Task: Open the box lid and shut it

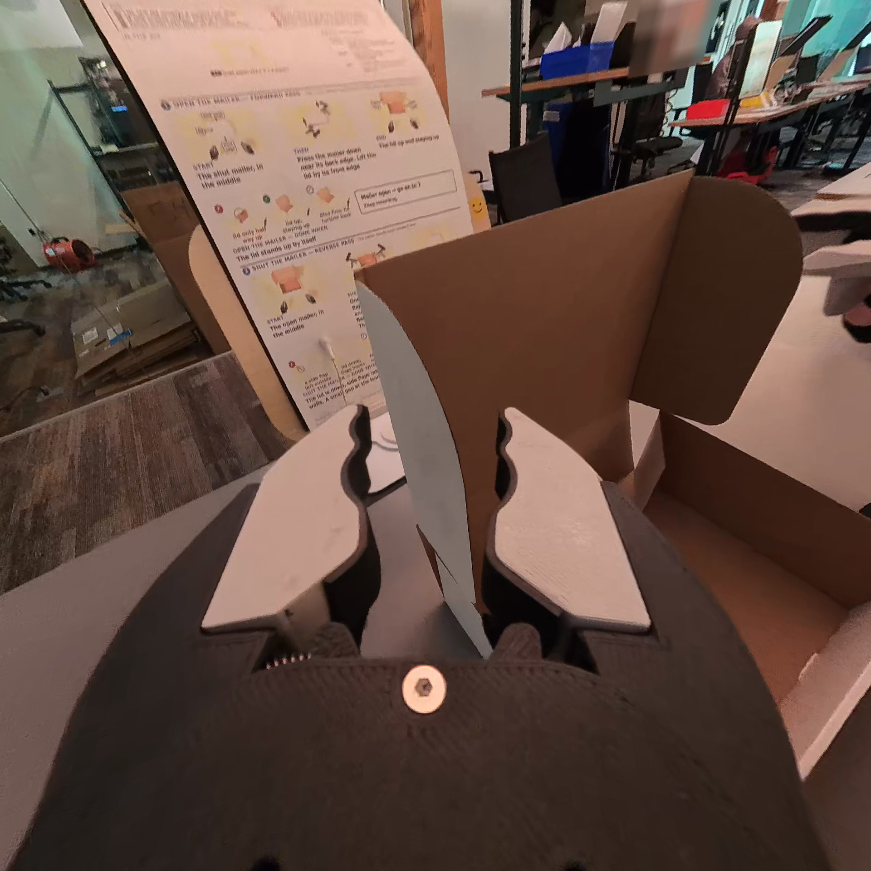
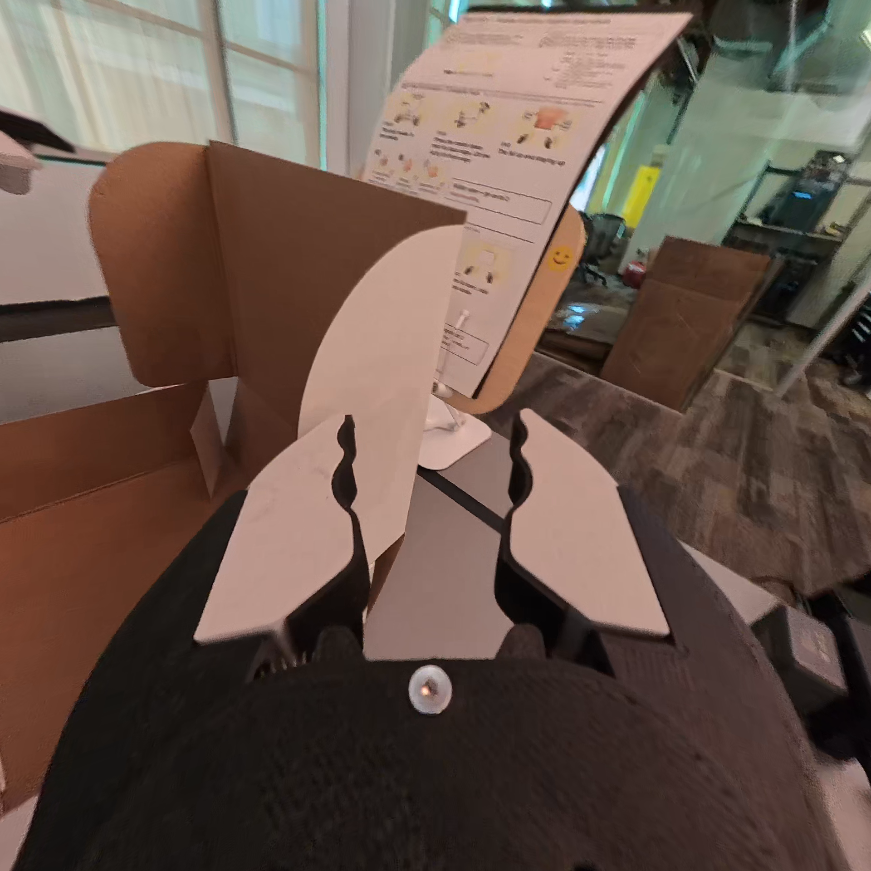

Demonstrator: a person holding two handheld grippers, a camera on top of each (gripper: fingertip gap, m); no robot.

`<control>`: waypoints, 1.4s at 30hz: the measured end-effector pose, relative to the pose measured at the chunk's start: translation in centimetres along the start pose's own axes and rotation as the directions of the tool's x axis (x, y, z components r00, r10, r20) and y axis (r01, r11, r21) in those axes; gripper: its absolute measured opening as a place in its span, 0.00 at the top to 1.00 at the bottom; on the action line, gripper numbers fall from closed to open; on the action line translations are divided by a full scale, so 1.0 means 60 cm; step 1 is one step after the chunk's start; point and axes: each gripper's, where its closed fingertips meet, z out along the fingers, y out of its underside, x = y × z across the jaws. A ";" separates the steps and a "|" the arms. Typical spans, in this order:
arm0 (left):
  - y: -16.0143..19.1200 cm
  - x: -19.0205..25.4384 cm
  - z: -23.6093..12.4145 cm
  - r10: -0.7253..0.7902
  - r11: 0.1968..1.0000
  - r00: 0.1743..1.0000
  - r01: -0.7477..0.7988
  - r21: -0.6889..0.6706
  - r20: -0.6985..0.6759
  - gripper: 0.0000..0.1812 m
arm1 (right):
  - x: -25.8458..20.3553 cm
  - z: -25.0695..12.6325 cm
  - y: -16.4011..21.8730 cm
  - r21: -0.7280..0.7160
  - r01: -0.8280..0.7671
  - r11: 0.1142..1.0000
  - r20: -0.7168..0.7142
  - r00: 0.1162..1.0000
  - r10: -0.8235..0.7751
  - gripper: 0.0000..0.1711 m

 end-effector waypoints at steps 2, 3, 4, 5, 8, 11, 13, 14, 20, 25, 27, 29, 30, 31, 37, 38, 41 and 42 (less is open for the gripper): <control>0.007 0.001 0.007 -0.019 0.999 1.000 0.019 -0.028 -0.004 0.69 | 0.002 -0.006 -0.009 -0.045 -0.043 0.998 -0.063 0.997 0.040 0.62; 0.012 0.003 0.011 -0.026 0.999 1.000 0.026 -0.045 -0.009 0.68 | -0.002 -0.008 -0.014 -0.067 -0.068 0.995 -0.078 0.995 0.063 0.61; 0.016 0.005 0.015 -0.030 0.998 0.999 0.029 -0.062 -0.011 0.67 | -0.009 -0.009 -0.017 -0.090 -0.087 0.992 -0.088 0.993 0.079 0.61; 0.020 0.007 0.019 -0.028 0.997 1.000 0.027 -0.078 -0.009 0.66 | -0.016 -0.010 -0.019 -0.116 -0.104 0.988 -0.103 0.990 0.093 0.61; 0.026 0.007 0.023 -0.001 0.994 1.000 0.004 -0.108 0.027 0.67 | -0.046 -0.009 -0.016 -0.200 -0.118 0.973 -0.111 0.989 0.097 0.60; 0.021 0.013 0.008 0.019 0.994 0.999 -0.014 -0.108 0.043 0.67 | -0.059 -0.018 -0.025 -0.231 -0.085 0.969 -0.153 0.987 0.050 0.60; 0.015 0.017 -0.014 0.014 0.994 0.999 -0.010 -0.105 0.041 0.67 | -0.068 -0.033 -0.032 -0.248 -0.073 0.966 -0.168 0.985 0.031 0.60; 0.016 0.021 -0.026 0.014 0.994 0.999 -0.010 -0.113 0.035 0.68 | -0.076 -0.041 -0.037 -0.252 -0.062 0.966 -0.161 0.987 0.021 0.60; 0.025 0.040 -0.084 0.044 0.978 0.999 -0.038 -0.205 0.021 0.69 | -0.103 -0.095 -0.045 -0.296 -0.072 0.952 -0.149 0.988 0.028 0.60; 0.033 0.039 -0.093 0.041 0.981 0.999 -0.036 -0.190 0.019 0.69 | -0.107 -0.106 -0.039 -0.327 -0.034 0.945 -0.152 0.988 -0.017 0.61; 0.042 0.033 -0.086 0.060 0.975 0.998 -0.052 -0.216 0.032 0.69 | -0.105 -0.103 -0.028 -0.360 -0.031 0.932 -0.170 0.985 -0.033 0.61; 0.051 0.023 -0.078 0.104 0.963 0.992 -0.083 -0.255 0.068 0.69 | -0.103 -0.097 -0.016 -0.403 -0.027 0.915 -0.193 0.980 -0.056 0.61; 0.055 0.018 -0.074 0.121 0.956 0.989 -0.094 -0.276 0.084 0.69 | -0.103 -0.092 -0.011 -0.423 -0.017 0.906 -0.199 0.977 -0.074 0.60; 0.059 0.013 -0.072 0.129 0.952 0.987 -0.095 -0.292 0.098 0.69 | -0.104 -0.089 -0.008 -0.441 -0.006 0.898 -0.203 0.975 -0.093 0.60; 0.070 0.000 -0.085 0.122 0.943 0.983 -0.071 -0.325 0.139 0.69 | -0.111 -0.076 -0.016 -0.430 0.025 0.903 -0.215 0.968 -0.130 0.61; 0.066 -0.002 -0.089 0.119 0.947 0.982 -0.068 -0.314 0.144 0.70 | -0.110 -0.076 -0.018 -0.423 0.025 0.906 -0.219 0.967 -0.129 0.61; 0.058 -0.002 -0.098 0.096 0.958 0.985 -0.054 -0.282 0.140 0.70 | -0.107 -0.077 -0.024 -0.406 0.016 0.914 -0.236 0.964 -0.122 0.61; 0.058 0.000 -0.100 0.092 0.959 0.987 -0.052 -0.280 0.133 0.70 | -0.106 -0.078 -0.025 -0.404 0.016 0.914 -0.240 0.963 -0.123 0.61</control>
